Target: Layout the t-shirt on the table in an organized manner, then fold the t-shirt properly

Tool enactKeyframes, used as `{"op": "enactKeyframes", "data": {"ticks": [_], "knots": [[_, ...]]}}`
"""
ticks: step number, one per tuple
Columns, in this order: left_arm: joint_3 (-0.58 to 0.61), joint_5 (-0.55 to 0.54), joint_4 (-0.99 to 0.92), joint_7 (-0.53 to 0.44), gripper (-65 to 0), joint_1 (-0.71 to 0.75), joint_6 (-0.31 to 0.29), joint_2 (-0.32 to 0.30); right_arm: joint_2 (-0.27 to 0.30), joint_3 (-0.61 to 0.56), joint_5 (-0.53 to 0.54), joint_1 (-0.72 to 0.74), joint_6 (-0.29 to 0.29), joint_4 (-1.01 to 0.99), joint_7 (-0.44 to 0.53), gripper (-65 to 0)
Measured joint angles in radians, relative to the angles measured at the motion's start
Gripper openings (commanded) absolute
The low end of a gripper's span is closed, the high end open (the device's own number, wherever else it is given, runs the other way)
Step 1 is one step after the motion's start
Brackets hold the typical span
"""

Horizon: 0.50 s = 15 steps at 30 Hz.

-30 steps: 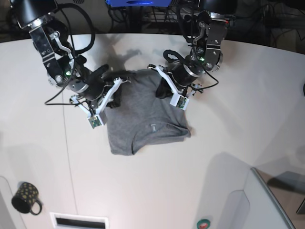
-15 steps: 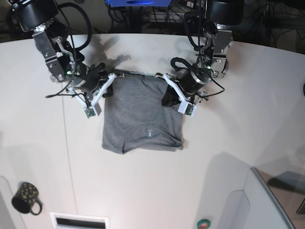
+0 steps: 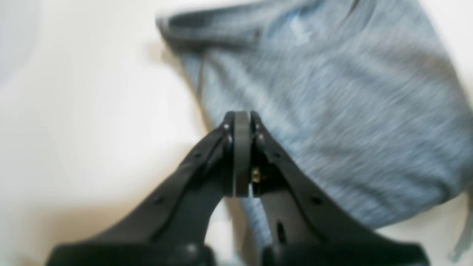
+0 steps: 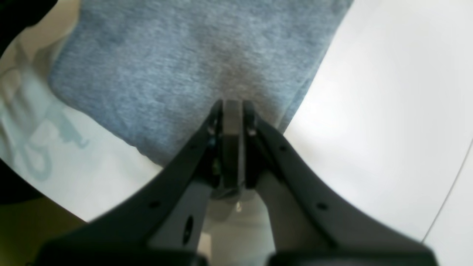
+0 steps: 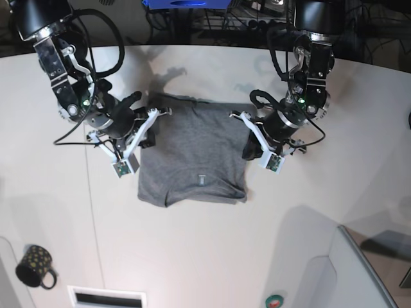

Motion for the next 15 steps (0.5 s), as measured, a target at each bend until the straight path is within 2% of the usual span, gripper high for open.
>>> {"op": "enactKeyframes", "data": {"ticks": [6, 10, 12, 15], "knots": [[-0.133, -0.002, -0.005, -0.004, -65.0, 0.032, 0.003, 0.006, -0.031, -0.005, -0.003, 0.018, -0.001, 0.0, 0.007, -63.5], [-0.182, -0.001, 0.075, -0.005, -65.0, 0.129, -0.008, 0.004, -0.051, -0.012, 0.002, -0.007, 0.0, 0.013, 0.014, -63.5], [-0.182, 0.002, 0.126, -0.005, -65.0, 0.187, -0.011, -0.025, -0.014, -0.008, 0.001, -0.041, 0.0, 0.033, 0.077, -63.5], [-0.188, 0.002, 0.19, -0.038, -65.0, 0.273, -0.042, -0.085, 0.128, -0.024, -0.026, -0.118, 0.001, 0.068, 0.196, -63.5]]}}
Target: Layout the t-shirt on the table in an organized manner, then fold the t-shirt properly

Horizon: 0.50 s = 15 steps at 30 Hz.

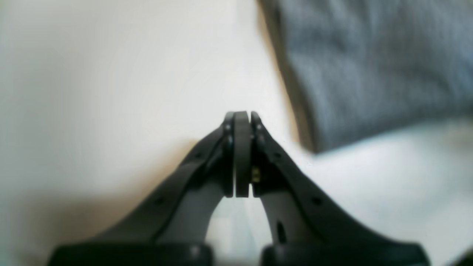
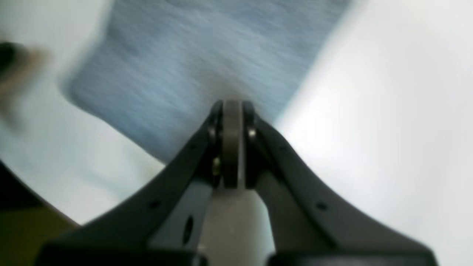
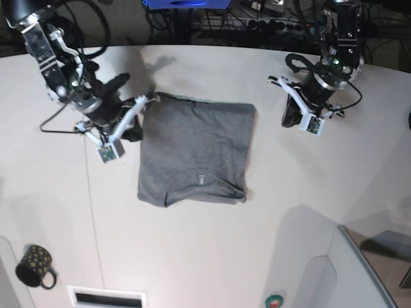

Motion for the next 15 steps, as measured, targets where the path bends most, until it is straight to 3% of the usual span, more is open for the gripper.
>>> {"op": "enactKeyframes", "data": {"ticks": [2, 4, 9, 15], "knots": [[-0.024, 0.007, 0.01, -0.096, -65.0, 0.062, 0.011, -0.023, 0.077, -0.007, -0.043, -0.063, -0.001, 0.036, 0.045, -63.5], [-0.039, 0.003, 0.023, -0.19, -65.0, 0.151, 0.0, -0.052, 0.116, 0.006, -0.08, -0.147, 0.005, 0.092, 0.061, -63.5], [-0.077, 0.006, 0.021, -0.326, -65.0, 0.349, 0.01, -0.098, 0.136, 0.092, -0.103, -0.356, 0.019, 0.158, 0.062, -63.5], [-0.089, -0.002, -0.005, -0.418, -65.0, 0.519, -0.002, -0.079, 0.148, 0.117, -0.103, -0.521, 0.013, 0.172, 0.064, -63.5]]}}
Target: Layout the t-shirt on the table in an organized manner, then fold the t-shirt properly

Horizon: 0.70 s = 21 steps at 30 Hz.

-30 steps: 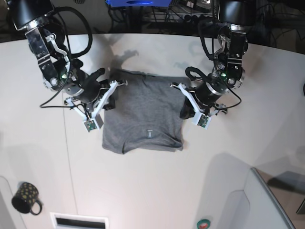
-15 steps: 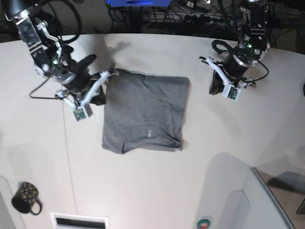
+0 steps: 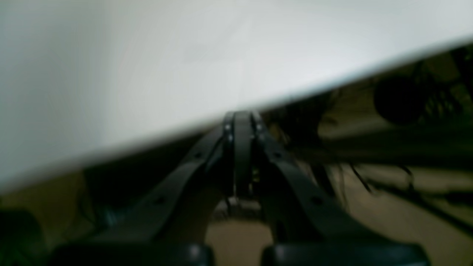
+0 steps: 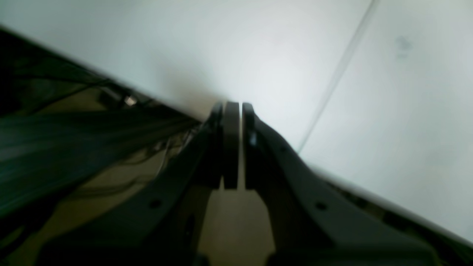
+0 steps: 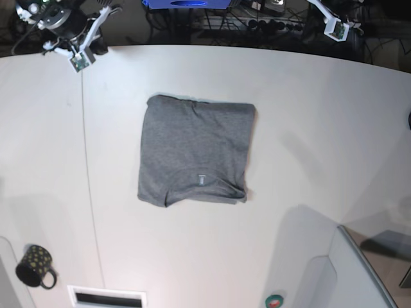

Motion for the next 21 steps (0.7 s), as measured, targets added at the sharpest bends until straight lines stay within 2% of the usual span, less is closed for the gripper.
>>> {"op": "enactKeyframes", "data": {"ticks": [3, 7, 9, 11, 16, 17, 21], "knots": [[-0.006, 0.0, -0.06, -0.035, -65.0, 0.023, 0.008, 0.02, -0.002, -0.02, -0.003, -0.049, 0.001, -0.003, -0.001, -63.5], [0.007, 0.005, -0.254, -0.145, -65.0, 0.016, -0.003, 0.059, -0.001, -0.15, -0.002, -0.037, 0.001, -0.082, 0.019, -63.5], [0.008, 0.015, -0.41, -0.219, -65.0, -0.011, 0.008, 0.068, -0.005, -0.235, 0.002, -0.011, 0.002, -0.175, 0.0, -63.5], [0.004, 0.004, -0.574, -0.349, -65.0, -0.047, 0.007, 0.072, -0.01, -0.338, 0.001, 0.034, 0.003, -0.283, 0.005, -63.5], [0.008, 0.026, -0.966, -0.609, -65.0, -0.181, 0.007, 0.076, -0.091, -0.491, -0.006, 0.143, -0.006, -0.528, 0.018, -63.5], [0.006, 0.061, -1.041, -0.652, -65.0, -0.201, 0.008, 0.071, -0.113, -0.503, -0.002, 0.154, -0.005, -0.573, 0.024, -63.5], [0.005, 0.271, -1.273, -0.726, -65.0, -0.294, 0.012, 0.053, -0.204, -0.507, -0.002, 0.2, -0.006, -0.779, 0.029, -63.5]]}}
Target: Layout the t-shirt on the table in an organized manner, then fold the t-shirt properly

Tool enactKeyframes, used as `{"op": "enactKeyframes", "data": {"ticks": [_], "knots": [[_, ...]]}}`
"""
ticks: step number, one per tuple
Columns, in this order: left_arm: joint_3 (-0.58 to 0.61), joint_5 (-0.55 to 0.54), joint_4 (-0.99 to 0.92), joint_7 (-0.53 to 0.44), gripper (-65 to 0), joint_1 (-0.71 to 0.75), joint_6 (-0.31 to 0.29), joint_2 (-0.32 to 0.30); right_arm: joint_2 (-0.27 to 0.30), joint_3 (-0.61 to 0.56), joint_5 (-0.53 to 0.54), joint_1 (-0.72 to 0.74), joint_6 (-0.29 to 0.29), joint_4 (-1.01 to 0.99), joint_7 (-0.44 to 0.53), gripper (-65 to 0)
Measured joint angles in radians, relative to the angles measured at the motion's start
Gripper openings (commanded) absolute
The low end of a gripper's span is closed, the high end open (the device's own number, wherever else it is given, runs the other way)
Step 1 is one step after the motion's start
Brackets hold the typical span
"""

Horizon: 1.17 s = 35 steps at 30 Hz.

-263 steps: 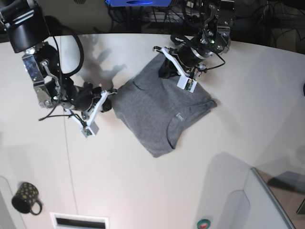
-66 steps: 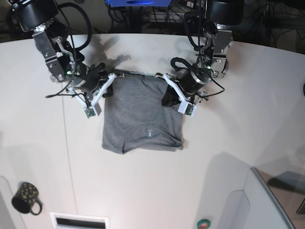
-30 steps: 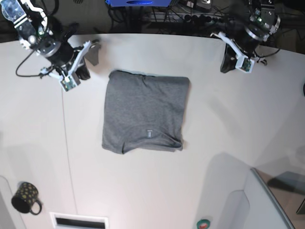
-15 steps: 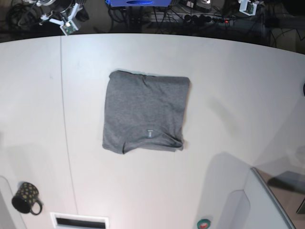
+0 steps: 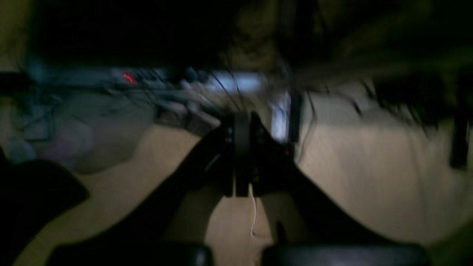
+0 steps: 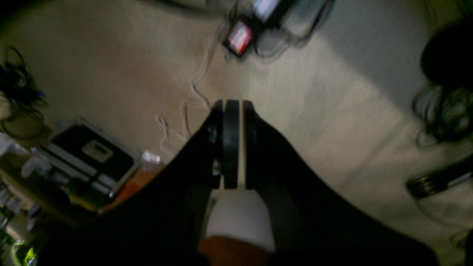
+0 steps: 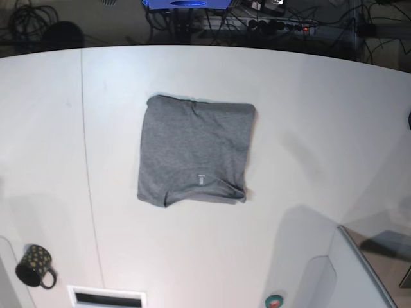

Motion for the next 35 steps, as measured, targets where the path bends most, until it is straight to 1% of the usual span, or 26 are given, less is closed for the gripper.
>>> {"op": "enactKeyframes", "data": {"ticks": [1, 2, 4, 5, 6, 7, 9, 10, 11, 13, 14, 16, 18, 19, 21, 24, 26, 29, 35], "knots": [[0.0, 0.047, -0.027, -0.001, -65.0, -0.021, 0.027, 0.0, -0.027, 0.0, -0.001, 0.015, -0.005, -0.059, -0.007, -63.5], [0.0, 0.093, -0.053, 0.001, -65.0, -0.047, 0.037, -0.001, -0.053, 0.0, 0.002, 0.039, -0.003, -0.123, -0.009, -63.5], [0.0, 0.159, -0.109, -0.002, -65.0, -0.109, 0.052, 0.0, -0.098, 0.0, 0.002, 0.078, -0.003, -0.259, 0.042, -63.2], [0.0, 0.198, -0.136, 0.02, -65.0, -0.143, 0.065, 0.0, -0.124, 0.0, 0.002, 0.107, -0.003, -0.344, 0.073, -63.0], [0.0, 0.23, -0.158, 0.052, -65.0, -0.175, 0.071, 0.0, -0.143, -0.001, 0.001, 0.131, -0.001, -0.427, 0.124, -63.0], [0.0, 0.259, -0.182, 0.1, -65.0, -0.209, 0.076, -0.001, -0.164, -0.003, 0.003, 0.155, 0.001, -0.526, 0.204, -62.9], [0.0, 0.345, -0.204, 0.223, -65.0, -0.267, 0.082, -0.002, -0.195, -0.003, 0.002, 0.201, 0.0, -0.706, 0.332, -62.7], [0.0, 0.377, -0.208, 0.275, -65.0, -0.292, 0.098, 0.001, -0.202, -0.003, 0.002, 0.222, 0.0, -0.791, 0.426, -62.7], [0.0, 0.397, -0.208, 0.329, -65.0, -0.318, 0.111, 0.005, -0.209, -0.002, 0.005, 0.246, 0.0, -0.869, 0.501, -62.7], [-0.003, 0.441, -0.208, 0.405, -65.0, -0.366, 0.161, 0.016, -0.211, -0.002, 0.005, 0.283, -0.002, -0.971, 0.595, -62.7], [-0.01, 0.441, -0.207, 0.41, -65.0, -0.387, 0.178, 0.021, -0.211, -0.002, 0.005, 0.299, -0.003, -0.997, 0.632, -62.7], [-0.006, 0.439, -0.2, 0.395, -65.0, -0.42, 0.196, 0.031, -0.214, -0.002, 0.008, 0.315, -0.005, -0.999, 0.656, -62.7], [-0.004, 0.443, -0.199, 0.37, -65.0, -0.433, 0.198, 0.031, -0.234, 0.022, 0.009, 0.325, -0.004, -0.998, 0.661, -62.7], [-0.004, 0.441, -0.199, 0.34, -65.0, -0.433, 0.198, 0.029, -0.246, 0.056, 0.009, 0.327, -0.004, -0.997, 0.66, -62.7], [-0.004, 0.45, -0.211, 0.332, -65.0, -0.44, 0.198, 0.025, -0.267, 0.144, 0.006, 0.326, -0.003, -0.983, 0.657, -62.7], [0.001, 0.456, -0.212, 0.338, -65.0, -0.468, 0.198, 0.026, -0.267, 0.233, 0.003, 0.322, -0.001, -0.925, 0.658, -62.7], [0.0, 0.456, -0.212, 0.335, -65.0, -0.501, 0.197, 0.026, -0.26, 0.266, 0.002, 0.329, -0.001, -0.894, 0.658, -62.7], [0.0, 0.448, -0.204, 0.32, -65.0, -0.531, 0.199, 0.025, -0.251, 0.275, 0.002, 0.348, -0.001, -0.884, 0.657, -62.7], [0.0, 0.457, -0.211, 0.334, -65.0, -0.511, 0.198, 0.026, -0.248, 0.275, 0.002, 0.364, -0.001, -0.883, 0.658, -62.7]]}}
